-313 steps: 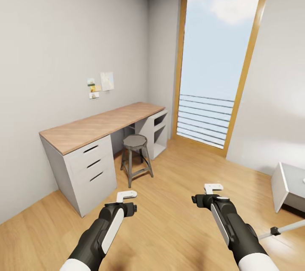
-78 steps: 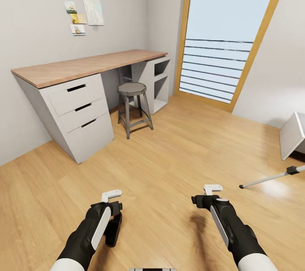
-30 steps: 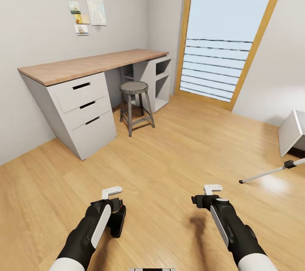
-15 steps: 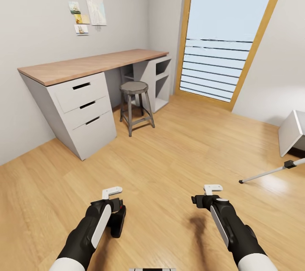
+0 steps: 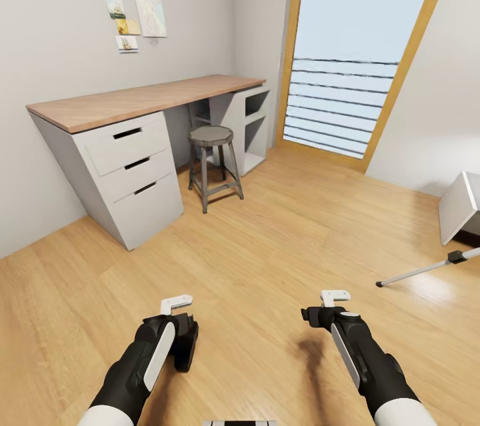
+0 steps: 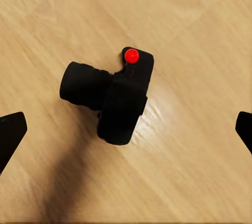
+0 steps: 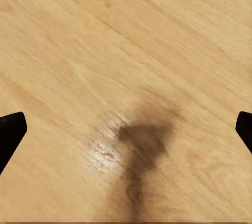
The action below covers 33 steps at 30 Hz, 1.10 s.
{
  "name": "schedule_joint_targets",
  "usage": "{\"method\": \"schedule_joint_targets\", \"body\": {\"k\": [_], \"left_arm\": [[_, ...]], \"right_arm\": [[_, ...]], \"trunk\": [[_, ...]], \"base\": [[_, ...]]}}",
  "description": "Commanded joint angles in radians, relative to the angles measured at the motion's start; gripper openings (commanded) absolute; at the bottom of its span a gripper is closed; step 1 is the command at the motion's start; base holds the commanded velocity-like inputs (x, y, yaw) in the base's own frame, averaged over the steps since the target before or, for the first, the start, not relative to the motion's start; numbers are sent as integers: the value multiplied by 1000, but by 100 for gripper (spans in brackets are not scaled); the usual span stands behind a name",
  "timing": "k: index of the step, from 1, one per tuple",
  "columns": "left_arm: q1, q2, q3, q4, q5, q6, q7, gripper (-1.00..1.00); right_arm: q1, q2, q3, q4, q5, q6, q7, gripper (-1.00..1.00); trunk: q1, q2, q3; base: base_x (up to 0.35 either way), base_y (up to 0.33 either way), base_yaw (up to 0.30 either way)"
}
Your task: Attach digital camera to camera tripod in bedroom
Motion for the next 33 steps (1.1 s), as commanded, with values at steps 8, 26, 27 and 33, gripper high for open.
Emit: {"method": "schedule_joint_targets", "body": {"k": [8, 26, 27, 33], "left_arm": [[0, 0, -1, -1, 8, 3, 9, 100], [0, 0, -1, -1, 7, 3, 10, 100], [0, 0, -1, -1, 6, 3, 10, 100], [0, 0, -2, 0, 6, 2, 11, 100]], "right_arm": [[0, 1, 0, -1, 3, 5, 0, 100], [0, 1, 1, -1, 5, 5, 0, 100], [0, 1, 1, -1, 5, 5, 0, 100], [0, 1, 1, -1, 5, 5, -1, 100]], "trunk": [[3, -2, -32], [9, -5, -82], [9, -5, -82], [9, -5, -82]], "base": [[0, 0, 0], [0, 0, 0], [0, 0, 0], [0, 0, 0]]}}
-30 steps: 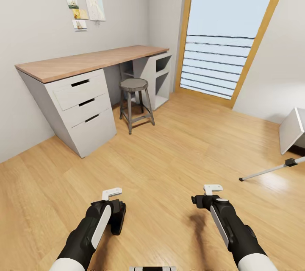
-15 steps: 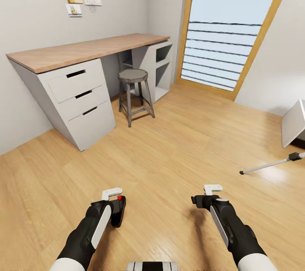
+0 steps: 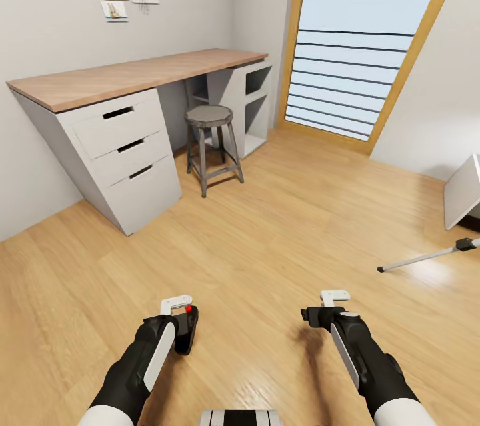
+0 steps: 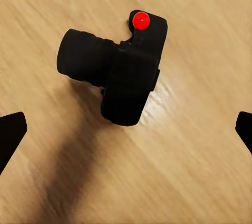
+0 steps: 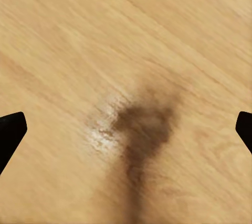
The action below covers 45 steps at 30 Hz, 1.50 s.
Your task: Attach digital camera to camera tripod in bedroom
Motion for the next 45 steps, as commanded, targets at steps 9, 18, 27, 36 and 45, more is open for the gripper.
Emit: {"method": "schedule_joint_targets", "body": {"k": [9, 18, 27, 36, 45], "left_arm": [[0, 1, -2, 0, 11, -7, 9, 100], [0, 2, -2, 1, 13, -9, 7, 100], [0, 2, -2, 0, 11, -10, 8, 100], [0, 2, -2, 0, 11, -10, 8, 100], [0, 2, -2, 0, 11, -10, 8, 100]], "right_arm": [[0, -1, 0, -1, 2, 5, 1, 100], [0, 0, 0, -1, 3, 5, 0, 100], [0, -1, -1, -2, 3, 5, 1, 100], [0, -2, -2, -2, 3, 5, 1, 100], [0, -2, -2, -3, 3, 5, 1, 100]], "trunk": [[3, -2, -28], [7, -4, -63], [11, -6, -97], [15, -8, -132], [19, -10, -163]], "base": [[0, 0, 0], [0, 0, 0], [0, 0, 0], [0, 0, 0], [0, 0, 0]]}}
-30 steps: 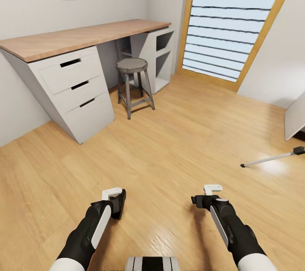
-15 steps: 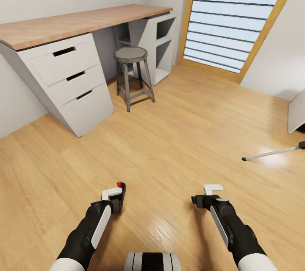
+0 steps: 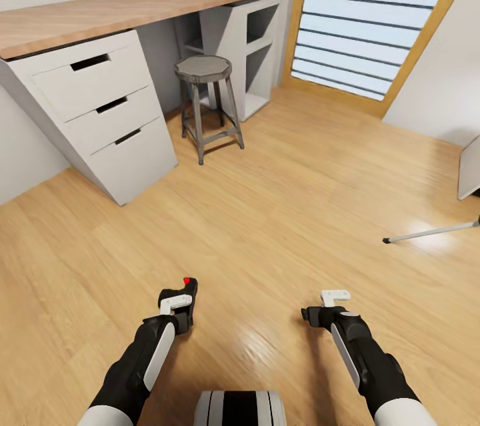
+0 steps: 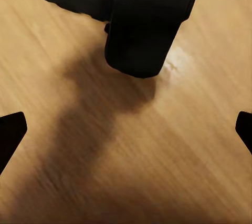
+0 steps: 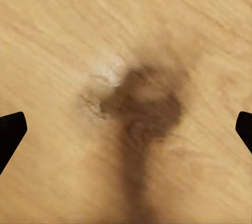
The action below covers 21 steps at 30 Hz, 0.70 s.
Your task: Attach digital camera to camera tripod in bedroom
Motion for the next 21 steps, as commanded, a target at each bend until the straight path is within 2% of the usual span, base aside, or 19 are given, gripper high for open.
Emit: {"method": "schedule_joint_targets", "body": {"k": [1, 19, 21], "left_arm": [[0, 0, -1, -1, 10, 2, 9, 100], [0, 0, -1, -2, 10, 2, 9, 100], [0, 0, -1, -2, 10, 2, 9, 100]], "right_arm": [[0, 0, 0, -1, 2, 5, 0, 100], [0, 0, 0, -6, 2, 4, 0, 100], [0, 0, 0, -7, 2, 4, 0, 100]], "trunk": [[0, 0, -1], [0, 0, -1], [1, -1, -8]], "base": [[0, 0, 0], [0, 0, 0], [0, 0, 0]]}}
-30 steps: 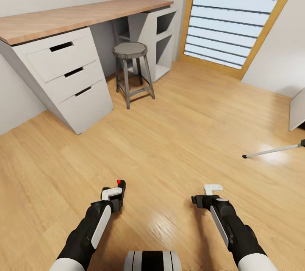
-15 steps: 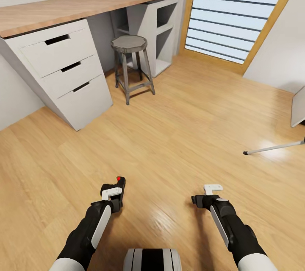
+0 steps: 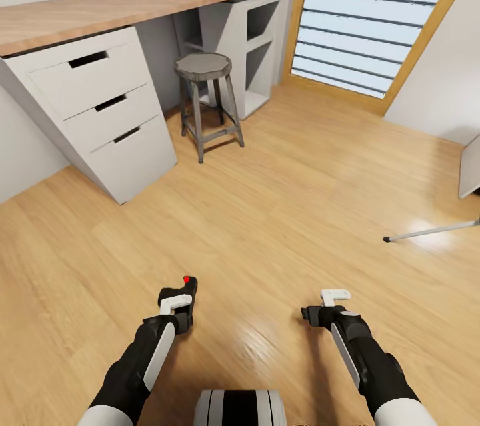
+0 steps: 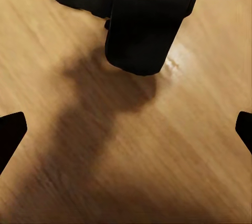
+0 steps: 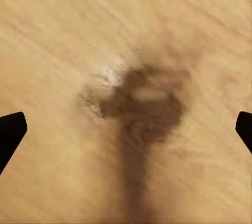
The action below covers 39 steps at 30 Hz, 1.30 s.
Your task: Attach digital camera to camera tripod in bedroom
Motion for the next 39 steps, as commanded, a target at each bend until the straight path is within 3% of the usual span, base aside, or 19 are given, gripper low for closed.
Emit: {"method": "schedule_joint_targets", "body": {"k": [1, 14, 19, 31, 39], "left_arm": [[0, 0, -1, -1, 10, 3, 9, 100], [0, 0, -1, -1, 10, 3, 7, 100], [0, -1, -1, -1, 10, 2, 8, 100], [0, -1, -1, -3, 13, 1, 9, 100], [0, -2, -1, -4, 13, 1, 9, 100]], "right_arm": [[0, 0, 0, -2, 2, 5, 0, 100], [0, -1, -1, -16, 2, 9, 1, 100], [0, -4, -1, -64, -4, 20, 2, 100], [2, -7, -2, -275, -11, 169, 22, 100], [-4, -13, -8, -386, -10, 209, 38, 100]], "trunk": [[0, -1, -5], [6, -4, -55], [6, -4, -55], [6, -4, -55], [6, -4, -55]], "base": [[0, 0, 0], [0, 0, 0], [0, 0, 0], [0, 0, 0], [0, 0, 0]]}}
